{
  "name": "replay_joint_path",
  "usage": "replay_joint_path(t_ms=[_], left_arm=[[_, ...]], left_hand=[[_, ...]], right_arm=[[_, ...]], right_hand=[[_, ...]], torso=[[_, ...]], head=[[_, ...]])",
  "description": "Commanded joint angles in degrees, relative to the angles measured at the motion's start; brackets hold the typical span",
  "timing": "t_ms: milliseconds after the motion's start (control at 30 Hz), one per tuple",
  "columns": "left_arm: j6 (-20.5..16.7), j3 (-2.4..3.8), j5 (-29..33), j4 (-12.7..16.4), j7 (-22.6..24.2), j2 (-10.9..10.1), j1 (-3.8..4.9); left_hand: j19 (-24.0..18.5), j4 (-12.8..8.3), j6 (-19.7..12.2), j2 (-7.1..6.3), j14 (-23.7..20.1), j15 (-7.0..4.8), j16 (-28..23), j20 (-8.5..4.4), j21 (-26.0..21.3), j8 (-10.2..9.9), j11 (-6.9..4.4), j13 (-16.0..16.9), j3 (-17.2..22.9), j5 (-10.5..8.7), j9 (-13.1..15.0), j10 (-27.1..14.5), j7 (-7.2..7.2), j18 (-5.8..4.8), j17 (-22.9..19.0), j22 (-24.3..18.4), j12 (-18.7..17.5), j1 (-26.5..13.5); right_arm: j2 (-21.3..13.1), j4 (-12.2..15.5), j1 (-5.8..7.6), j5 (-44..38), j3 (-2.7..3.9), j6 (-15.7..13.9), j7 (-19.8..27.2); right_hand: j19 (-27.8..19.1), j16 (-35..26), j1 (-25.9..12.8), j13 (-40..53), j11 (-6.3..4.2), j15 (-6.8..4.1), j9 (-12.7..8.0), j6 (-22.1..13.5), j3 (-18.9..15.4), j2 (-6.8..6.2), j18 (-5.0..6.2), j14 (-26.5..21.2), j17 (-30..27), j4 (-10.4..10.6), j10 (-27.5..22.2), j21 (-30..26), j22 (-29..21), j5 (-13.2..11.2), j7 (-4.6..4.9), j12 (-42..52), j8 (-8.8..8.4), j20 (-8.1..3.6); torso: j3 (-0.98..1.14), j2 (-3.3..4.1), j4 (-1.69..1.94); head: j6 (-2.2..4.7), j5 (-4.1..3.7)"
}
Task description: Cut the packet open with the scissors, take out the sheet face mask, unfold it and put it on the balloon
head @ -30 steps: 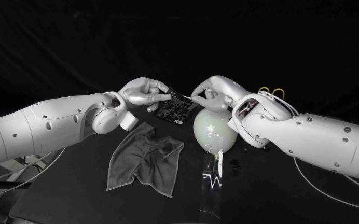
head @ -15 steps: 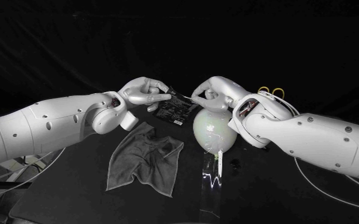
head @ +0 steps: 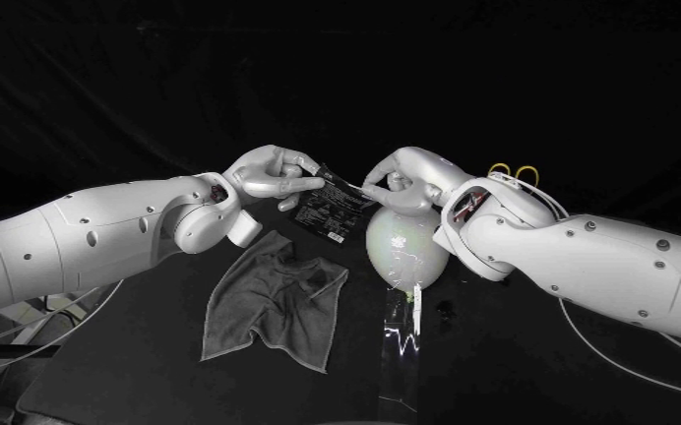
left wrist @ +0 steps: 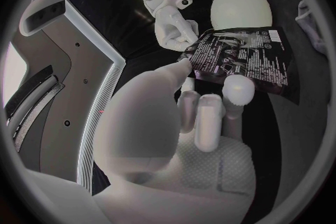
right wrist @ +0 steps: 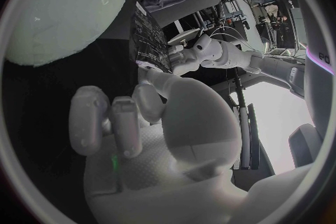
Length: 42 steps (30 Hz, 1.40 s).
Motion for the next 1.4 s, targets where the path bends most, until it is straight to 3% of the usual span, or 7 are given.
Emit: replay_joint_path(t_ms=[33, 333, 900, 1100, 1133, 1167, 1400], left_arm=[[-0.3, 0.08, -0.5, 0.1, 0.9, 0.2, 0.08], [-0.4, 0.08, -1.0, 0.2, 0.8, 0.3, 0.08], [-0.4, 0.08, -1.1, 0.7, 0.8, 0.5, 0.08], [-0.5, 0.08, -1.1, 0.7, 0.7, 0.6, 0.08], [-0.6, 0.08, -1.1, 0.7, 0.7, 0.6, 0.08], [-0.6, 0.08, -1.1, 0.7, 0.7, 0.6, 0.08], [-0.8, 0.08, -1.1, 0.6, 0.6, 0.6, 0.08]], left_hand=[[0.4, 0.0, 0.0, 0.61, 4.4, -0.16, 0.3, 0.2, 0.3, 0.3, 0.22, 0.2, 0.3, 0.25, 3.0, -0.1, 0.2, 0.39, 10.4, 0.1, 0.2, 0.0], [0.4, 0.0, 0.0, 0.61, 4.4, -0.16, 0.3, 0.2, 0.3, 0.3, 0.22, 0.2, 0.3, 0.25, 3.0, -0.1, 0.2, 0.39, 10.4, 0.1, 0.2, 0.0], [0.6, -0.2, 0.0, 0.58, 4.4, -0.15, 0.3, 0.22, 0.3, 0.4, 0.24, 0.2, 0.5, 0.25, 3.0, -0.1, 0.22, 0.36, 10.4, 0.3, 0.2, -0.2], [0.6, -0.2, 0.0, 0.58, 4.4, -0.15, 0.3, 0.22, 0.3, 0.4, 0.24, 0.2, 0.5, 0.25, 3.0, -0.1, 0.22, 0.36, 10.4, 0.3, 0.2, -0.2], [0.6, -0.2, 0.0, 0.58, 4.4, -0.15, 0.3, 0.22, 0.3, 0.4, 0.24, 0.2, 0.5, 0.25, 3.0, -0.1, 0.22, 0.36, 10.4, 0.3, 0.2, -0.2], [0.6, -0.2, 0.0, 0.58, 4.4, -0.15, 0.3, 0.22, 0.3, 0.4, 0.24, 0.2, 0.5, 0.25, 3.0, -0.1, 0.22, 0.36, 10.4, 0.3, 0.2, -0.2], [0.6, -0.2, 0.0, 0.58, 4.4, -0.14, 0.3, 0.22, 0.4, 0.4, 0.26, 0.1, 0.6, 0.25, 3.1, -0.2, 0.23, 0.36, 10.4, 0.3, 0.2, -0.2]], right_arm=[[-0.1, 0.4, -0.02, 0.2, 0.01, 2.8, 0.2], [-0.2, 0.5, -0.01, 1.2, 0.01, 4.9, 0.1], [0.7, -0.4, 0.01, 0.4, 0.01, 4.6, -0.6], [0.5, -0.1, 0.04, 0.4, 0.01, 3.2, -0.1], [0.5, 0.0, 0.05, 0.5, 0.01, 2.8, 0.0], [0.4, 0.0, 0.05, 0.6, 0.01, 2.4, 0.1], [0.2, 0.1, 0.07, 1.2, 0.01, 1.3, 0.5]], right_hand=[[-0.1, 0.3, -1.0, 21.1, -1.09, -0.56, 0.6, 0.5, 0.0, 0.76, -0.95, 5.4, 12.7, 1.0, 5.4, 0.1, 9.9, 0.3, -0.15, 19.6, 0.62, -0.38], [-0.2, 0.3, -2.1, 21.3, -1.45, -0.85, 2.2, 0.6, -0.1, 1.36, -0.91, 5.5, 12.8, 2.2, 5.5, -0.1, 9.9, 0.3, -0.55, 19.7, 1.89, -0.61], [0.0, 0.3, -1.5, 21.6, -2.35, -1.64, 5.3, 0.7, -0.3, -1.65, -0.96, 5.4, 12.7, 1.6, 5.7, 0.1, 10.1, 0.3, -1.55, 20.0, 4.47, -1.29], [-0.2, 0.2, -1.6, 21.2, -1.99, -1.47, 5.8, -1.8, -1.7, -5.25, -0.9, 5.4, 12.5, 0.7, 5.5, -0.4, 10.0, 0.3, -1.02, 19.5, 3.99, -1.35], [-0.2, 0.2, -1.6, 21.2, -1.99, -1.47, 5.8, -1.8, -1.7, -5.25, -0.9, 5.4, 12.5, 0.7, 5.5, -0.4, 10.0, 0.3, -1.02, 19.5, 3.99, -1.35], [-0.3, 0.2, -2.7, 21.0, -1.55, -1.19, 5.7, -2.9, -3.0, -6.67, -0.89, 5.4, 12.5, 1.3, 5.3, -0.5, 9.9, 0.2, -0.46, 19.2, 3.41, -1.24], [-0.6, 0.2, -4.1, 20.5, -0.74, -0.49, 5.5, -4.6, -4.8, -7.96, -0.82, 5.4, 12.5, 2.7, 4.9, -1.1, 9.8, 0.3, 0.44, 18.4, 2.3, -0.75]], torso=[[0.01, -0.03, -0.04], [0.0, -0.01, -0.01], [-0.03, 0.0, 0.02], [0.0, -0.02, -0.03], [0.01, -0.02, -0.06], [0.02, -0.03, -0.07], [0.03, -0.02, -0.06]], head=[[0.03, 0.06], [0.09, -0.11], [0.21, -0.13], [0.21, 0.06], [0.17, 0.07], [0.19, 0.08], [0.35, 0.07]])
